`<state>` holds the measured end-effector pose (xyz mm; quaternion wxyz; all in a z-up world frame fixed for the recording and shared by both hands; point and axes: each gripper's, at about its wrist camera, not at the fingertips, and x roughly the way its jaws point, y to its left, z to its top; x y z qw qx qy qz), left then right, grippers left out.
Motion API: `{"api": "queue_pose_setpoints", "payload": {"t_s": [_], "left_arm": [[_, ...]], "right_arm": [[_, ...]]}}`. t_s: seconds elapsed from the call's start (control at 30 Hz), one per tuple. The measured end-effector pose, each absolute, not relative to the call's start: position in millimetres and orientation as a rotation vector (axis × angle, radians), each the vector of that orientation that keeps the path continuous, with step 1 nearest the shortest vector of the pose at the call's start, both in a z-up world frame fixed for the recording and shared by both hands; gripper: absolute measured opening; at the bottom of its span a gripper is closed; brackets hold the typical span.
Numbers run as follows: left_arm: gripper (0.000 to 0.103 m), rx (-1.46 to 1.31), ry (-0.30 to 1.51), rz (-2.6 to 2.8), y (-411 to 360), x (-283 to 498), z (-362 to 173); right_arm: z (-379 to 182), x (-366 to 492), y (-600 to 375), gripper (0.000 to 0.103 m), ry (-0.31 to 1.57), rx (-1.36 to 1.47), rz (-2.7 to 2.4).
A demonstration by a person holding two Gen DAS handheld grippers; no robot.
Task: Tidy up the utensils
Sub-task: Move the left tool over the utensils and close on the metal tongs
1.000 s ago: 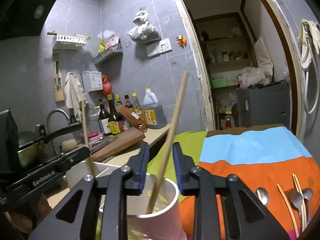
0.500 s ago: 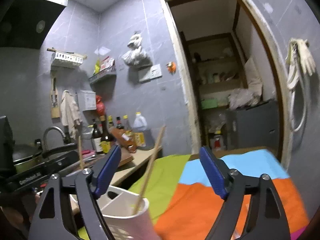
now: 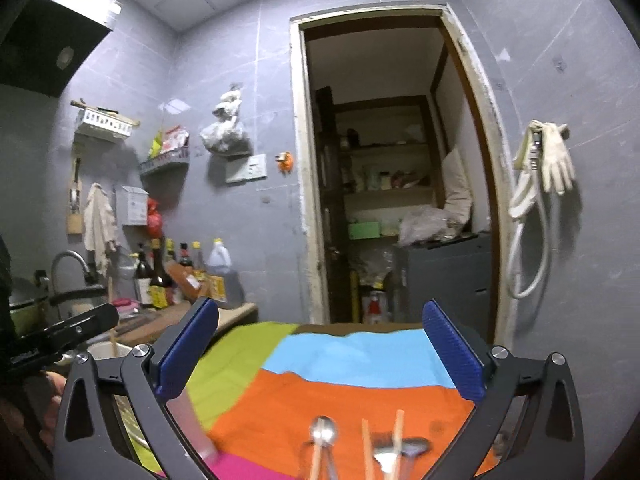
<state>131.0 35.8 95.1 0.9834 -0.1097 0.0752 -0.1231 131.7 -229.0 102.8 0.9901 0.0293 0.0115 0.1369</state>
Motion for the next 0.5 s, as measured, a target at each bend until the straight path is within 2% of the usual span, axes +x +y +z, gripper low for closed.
{"api": "queue_pose_setpoints", "payload": {"t_s": [0.5], "left_arm": [[0.098,-0.066,0.332,-0.324,-63.3,151.1,55.1]], "right_arm": [[60.0,153.7,-289.0,0.103,0.225,0.004,0.206]]}}
